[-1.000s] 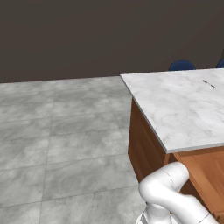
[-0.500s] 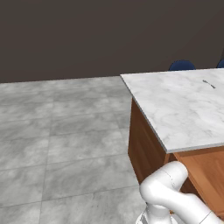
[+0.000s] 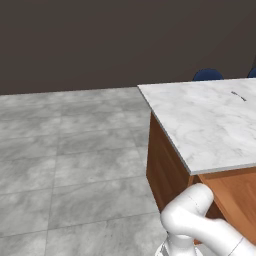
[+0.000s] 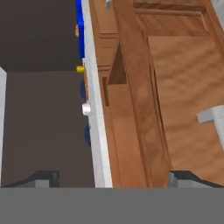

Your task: Take the pizza cutter from the drawer on the right and place it on the dining counter for cutting.

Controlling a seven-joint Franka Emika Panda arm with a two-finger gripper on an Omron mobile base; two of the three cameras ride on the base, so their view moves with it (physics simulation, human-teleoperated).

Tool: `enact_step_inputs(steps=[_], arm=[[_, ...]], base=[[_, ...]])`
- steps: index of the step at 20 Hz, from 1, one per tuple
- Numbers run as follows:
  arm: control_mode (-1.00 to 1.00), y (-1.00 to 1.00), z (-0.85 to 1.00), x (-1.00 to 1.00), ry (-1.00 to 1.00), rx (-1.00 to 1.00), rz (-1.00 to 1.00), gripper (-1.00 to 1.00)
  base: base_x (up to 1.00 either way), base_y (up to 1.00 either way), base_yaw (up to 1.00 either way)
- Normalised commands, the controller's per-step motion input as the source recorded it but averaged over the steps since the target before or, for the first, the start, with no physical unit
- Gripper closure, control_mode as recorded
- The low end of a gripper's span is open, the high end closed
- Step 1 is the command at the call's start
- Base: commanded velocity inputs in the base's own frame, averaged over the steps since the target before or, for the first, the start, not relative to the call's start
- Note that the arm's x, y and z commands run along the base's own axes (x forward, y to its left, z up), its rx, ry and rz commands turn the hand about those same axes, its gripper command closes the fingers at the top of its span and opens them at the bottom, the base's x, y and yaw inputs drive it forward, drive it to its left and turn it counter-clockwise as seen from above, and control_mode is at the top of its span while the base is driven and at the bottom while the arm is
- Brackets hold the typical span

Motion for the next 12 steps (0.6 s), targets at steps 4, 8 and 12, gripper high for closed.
enact_step_inputs(steps=[4,8,12], arm=[[-1.00,0.17,0.84,0.00,0.05,0.00,0.00,-1.00],[-1.00,0.40,0.58,0.19,0.13,0.00,0.05,-1.00],[-1.00,0.54,0.30,0.43,0.23,0.00,0.14,-1.00]], base=[[0.00,0.00,0.00],[0.00,0.00,0.00],[0.00,0.00,0.00]])
